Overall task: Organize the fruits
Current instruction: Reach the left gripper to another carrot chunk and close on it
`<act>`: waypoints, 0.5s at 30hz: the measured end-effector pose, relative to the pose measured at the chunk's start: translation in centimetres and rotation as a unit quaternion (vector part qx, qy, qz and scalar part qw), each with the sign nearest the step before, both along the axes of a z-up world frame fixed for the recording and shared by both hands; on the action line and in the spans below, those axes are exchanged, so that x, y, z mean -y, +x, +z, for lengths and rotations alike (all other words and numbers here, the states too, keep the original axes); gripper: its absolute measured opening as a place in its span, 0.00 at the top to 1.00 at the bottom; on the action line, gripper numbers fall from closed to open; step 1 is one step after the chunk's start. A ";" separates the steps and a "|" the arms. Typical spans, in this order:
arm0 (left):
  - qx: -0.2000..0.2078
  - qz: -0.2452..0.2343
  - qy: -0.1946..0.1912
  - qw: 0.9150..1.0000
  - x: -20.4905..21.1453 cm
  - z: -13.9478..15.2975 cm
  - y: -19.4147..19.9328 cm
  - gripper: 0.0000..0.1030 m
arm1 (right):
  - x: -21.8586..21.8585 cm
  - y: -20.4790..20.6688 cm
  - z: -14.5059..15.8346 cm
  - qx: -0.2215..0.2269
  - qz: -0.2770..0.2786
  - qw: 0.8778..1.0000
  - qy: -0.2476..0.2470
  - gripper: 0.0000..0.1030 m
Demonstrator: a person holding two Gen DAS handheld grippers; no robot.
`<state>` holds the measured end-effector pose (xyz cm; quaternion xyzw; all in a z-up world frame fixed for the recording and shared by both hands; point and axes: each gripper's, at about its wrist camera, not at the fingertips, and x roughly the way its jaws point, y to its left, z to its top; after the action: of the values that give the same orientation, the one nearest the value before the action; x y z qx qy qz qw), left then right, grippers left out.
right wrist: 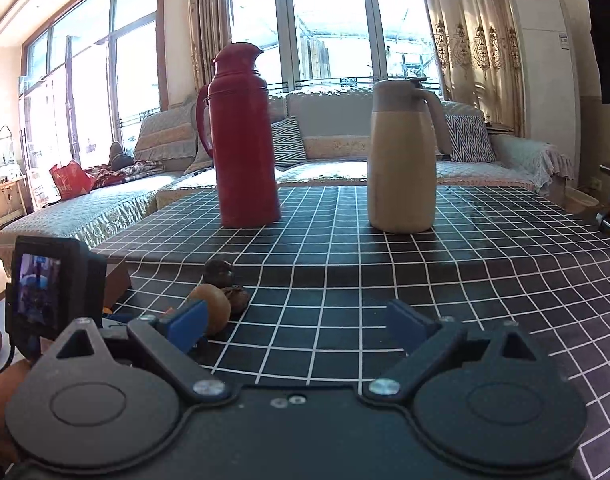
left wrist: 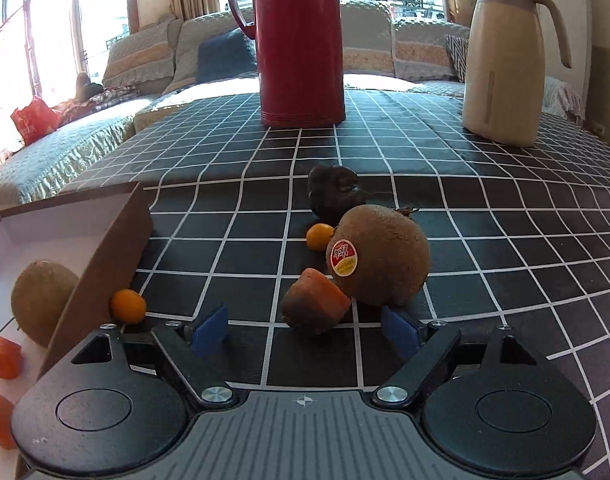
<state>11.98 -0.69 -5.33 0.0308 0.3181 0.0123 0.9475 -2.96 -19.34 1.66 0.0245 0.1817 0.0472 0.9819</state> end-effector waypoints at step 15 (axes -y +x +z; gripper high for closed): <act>-0.007 -0.011 0.006 1.000 1.6 0.8 1.2 0.65 | 0.0 -0.1 -0.1 0.004 0.002 1.000 0.006 0.07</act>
<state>13.15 -2.28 -4.52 0.0399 0.3241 0.0038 0.9452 -3.06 -19.32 1.60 0.0301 0.1778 0.0507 0.9823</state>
